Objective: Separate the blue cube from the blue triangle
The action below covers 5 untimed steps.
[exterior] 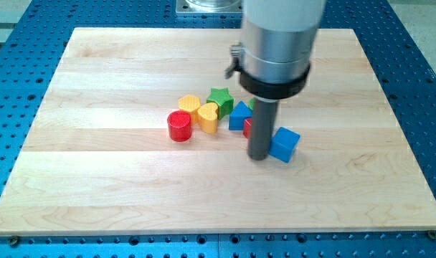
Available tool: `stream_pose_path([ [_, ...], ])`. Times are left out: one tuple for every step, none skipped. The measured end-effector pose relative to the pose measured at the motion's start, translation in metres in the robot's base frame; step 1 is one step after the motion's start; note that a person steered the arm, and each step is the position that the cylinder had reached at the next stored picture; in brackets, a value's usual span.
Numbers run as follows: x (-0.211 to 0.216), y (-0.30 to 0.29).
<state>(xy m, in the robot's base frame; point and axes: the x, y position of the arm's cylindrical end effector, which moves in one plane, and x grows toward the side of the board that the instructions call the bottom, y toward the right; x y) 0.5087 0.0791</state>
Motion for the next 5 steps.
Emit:
stream_pose_path([
  [0.000, 0.045],
  [-0.035, 0.052],
  [-0.050, 0.078],
  [-0.015, 0.098],
  [0.009, 0.103],
])
